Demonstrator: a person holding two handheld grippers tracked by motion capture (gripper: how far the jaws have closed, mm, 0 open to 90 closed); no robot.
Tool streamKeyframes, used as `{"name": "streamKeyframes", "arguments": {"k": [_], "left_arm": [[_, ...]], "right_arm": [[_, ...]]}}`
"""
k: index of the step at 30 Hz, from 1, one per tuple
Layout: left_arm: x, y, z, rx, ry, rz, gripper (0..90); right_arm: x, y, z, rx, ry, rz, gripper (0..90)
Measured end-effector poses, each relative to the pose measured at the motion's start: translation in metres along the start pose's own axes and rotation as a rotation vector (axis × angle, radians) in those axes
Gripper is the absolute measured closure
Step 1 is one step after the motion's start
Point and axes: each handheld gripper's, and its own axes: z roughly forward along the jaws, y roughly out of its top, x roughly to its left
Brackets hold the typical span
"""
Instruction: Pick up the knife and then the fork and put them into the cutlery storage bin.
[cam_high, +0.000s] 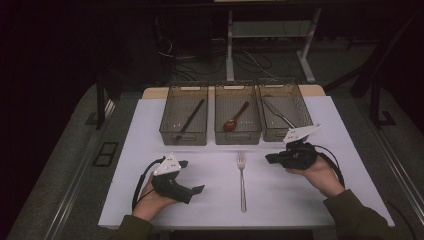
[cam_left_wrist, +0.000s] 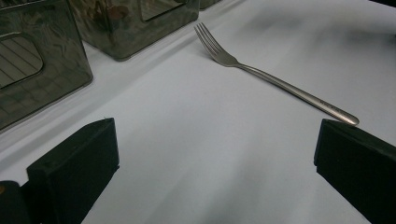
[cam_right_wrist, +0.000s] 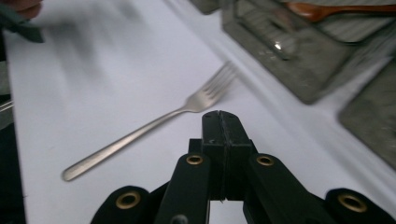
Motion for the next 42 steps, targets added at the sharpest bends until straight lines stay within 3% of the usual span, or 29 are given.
{"name": "streamKeyframes", "arguments": {"k": [13,15,16,18,25,34,42], "left_arm": [[0.000,0.000,0.000,0.006,0.002,0.004,0.0],[0.000,0.000,0.000,0.006,0.002,0.002,0.0],[0.000,0.000,0.000,0.006,0.001,0.001,0.0],[0.000,-0.001,0.000,0.006,0.003,0.002,0.0],[0.000,-0.001,0.000,0.006,0.001,0.002,0.0],[0.001,-0.001,0.000,0.002,0.003,0.001,0.0],[0.001,-0.001,-0.001,0.002,0.004,0.002,0.0]], "right_arm": [[0.059,-0.005,0.043,0.086,0.132,-0.105,89.0],[0.066,-0.005,0.049,0.102,0.154,-0.116,89.0],[0.069,-0.006,0.053,0.117,0.155,-0.156,89.0],[0.075,-0.007,0.060,0.132,0.170,-0.176,89.0],[0.091,-0.012,0.080,0.192,0.200,-0.224,89.0],[0.096,-0.015,0.079,0.239,0.159,-0.237,89.1],[0.089,-0.020,0.069,0.269,0.110,-0.223,89.1]]}}
